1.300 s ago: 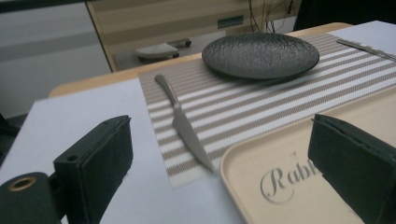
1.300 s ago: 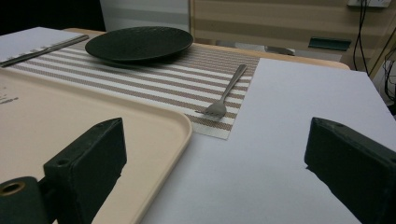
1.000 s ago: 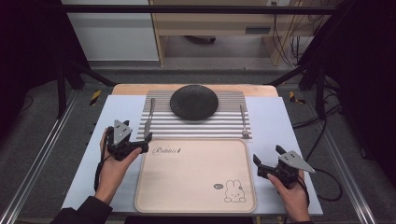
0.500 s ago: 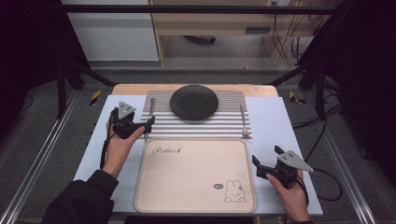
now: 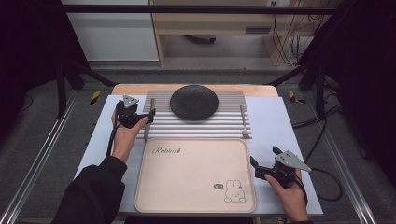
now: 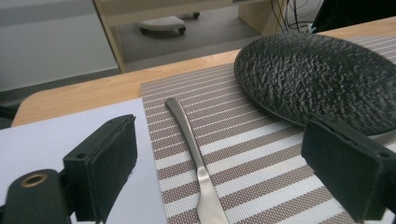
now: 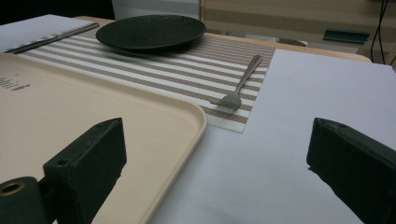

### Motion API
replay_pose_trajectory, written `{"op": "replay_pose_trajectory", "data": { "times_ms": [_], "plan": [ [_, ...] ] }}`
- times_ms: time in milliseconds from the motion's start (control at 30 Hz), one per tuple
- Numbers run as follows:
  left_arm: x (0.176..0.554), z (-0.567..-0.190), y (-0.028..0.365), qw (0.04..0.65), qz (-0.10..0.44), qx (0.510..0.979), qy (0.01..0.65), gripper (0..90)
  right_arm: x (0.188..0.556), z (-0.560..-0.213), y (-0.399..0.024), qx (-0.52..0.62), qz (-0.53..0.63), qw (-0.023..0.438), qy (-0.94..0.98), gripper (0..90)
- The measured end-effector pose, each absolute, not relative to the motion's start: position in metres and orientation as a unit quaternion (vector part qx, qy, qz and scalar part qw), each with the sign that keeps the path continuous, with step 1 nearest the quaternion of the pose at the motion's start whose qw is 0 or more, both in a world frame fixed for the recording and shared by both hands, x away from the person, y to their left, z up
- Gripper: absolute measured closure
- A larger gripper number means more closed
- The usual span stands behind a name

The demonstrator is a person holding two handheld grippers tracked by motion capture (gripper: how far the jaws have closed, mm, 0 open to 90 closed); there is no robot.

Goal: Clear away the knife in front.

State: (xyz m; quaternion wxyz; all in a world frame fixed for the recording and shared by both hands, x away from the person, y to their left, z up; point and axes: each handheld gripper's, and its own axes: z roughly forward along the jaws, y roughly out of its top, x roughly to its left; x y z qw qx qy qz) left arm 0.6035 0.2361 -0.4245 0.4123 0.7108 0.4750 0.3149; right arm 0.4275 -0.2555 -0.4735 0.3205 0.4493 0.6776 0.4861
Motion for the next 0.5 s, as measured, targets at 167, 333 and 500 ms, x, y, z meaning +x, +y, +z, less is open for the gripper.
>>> {"op": "replay_pose_trajectory", "data": {
  "times_ms": [167,333,500],
  "plan": [
    [0.614,-0.433,0.234,0.396,0.321,0.716,0.477,12.9,0.428,-0.473,-0.257,0.451,0.487,0.32,0.676,4.9],
    [0.624,-0.442,0.236,0.384,0.319,0.717,0.487,15.1,0.428,-0.473,-0.257,0.45,0.487,0.32,0.676,4.9],
    [0.631,-0.449,0.237,0.375,0.317,0.718,0.493,17.9,0.428,-0.473,-0.258,0.451,0.487,0.32,0.676,4.9]
  ]
}}
